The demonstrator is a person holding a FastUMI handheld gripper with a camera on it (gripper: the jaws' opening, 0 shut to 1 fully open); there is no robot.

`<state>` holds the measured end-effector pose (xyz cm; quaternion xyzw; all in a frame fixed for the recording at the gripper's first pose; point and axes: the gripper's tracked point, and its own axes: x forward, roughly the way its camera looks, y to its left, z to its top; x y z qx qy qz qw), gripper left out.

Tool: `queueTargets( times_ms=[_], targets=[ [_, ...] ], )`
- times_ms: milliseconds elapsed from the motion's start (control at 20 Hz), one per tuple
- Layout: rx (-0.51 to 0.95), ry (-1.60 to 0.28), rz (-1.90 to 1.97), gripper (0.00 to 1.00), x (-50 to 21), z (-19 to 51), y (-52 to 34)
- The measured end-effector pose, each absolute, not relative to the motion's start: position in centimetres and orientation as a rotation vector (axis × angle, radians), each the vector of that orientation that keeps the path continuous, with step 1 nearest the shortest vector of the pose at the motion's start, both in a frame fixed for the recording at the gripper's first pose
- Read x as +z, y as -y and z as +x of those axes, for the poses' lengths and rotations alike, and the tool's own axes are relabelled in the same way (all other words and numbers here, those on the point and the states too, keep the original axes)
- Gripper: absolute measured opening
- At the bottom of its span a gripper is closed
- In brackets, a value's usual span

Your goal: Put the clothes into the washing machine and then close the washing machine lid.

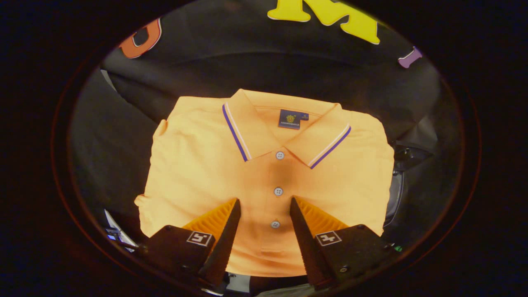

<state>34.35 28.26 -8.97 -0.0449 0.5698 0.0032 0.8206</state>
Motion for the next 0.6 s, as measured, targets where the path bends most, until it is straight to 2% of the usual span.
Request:
queueTargets(
  times_ms=[150,200,350,400,600],
  targets=[
    [0.019,-1.197,-0.083,0.62,-9.0,34.6,-27.9],
    [0.028,-1.19,-0.073,0.51,-9.0,34.5,-27.6],
    [0.072,-1.167,-0.047,0.32,-9.3,34.7,-27.1],
    [0.091,-1.167,-0.037,0.23,-9.2,34.7,-27.0],
    [0.141,-1.218,0.039,0.14,-8.8,34.6,-26.7]
  ],
)
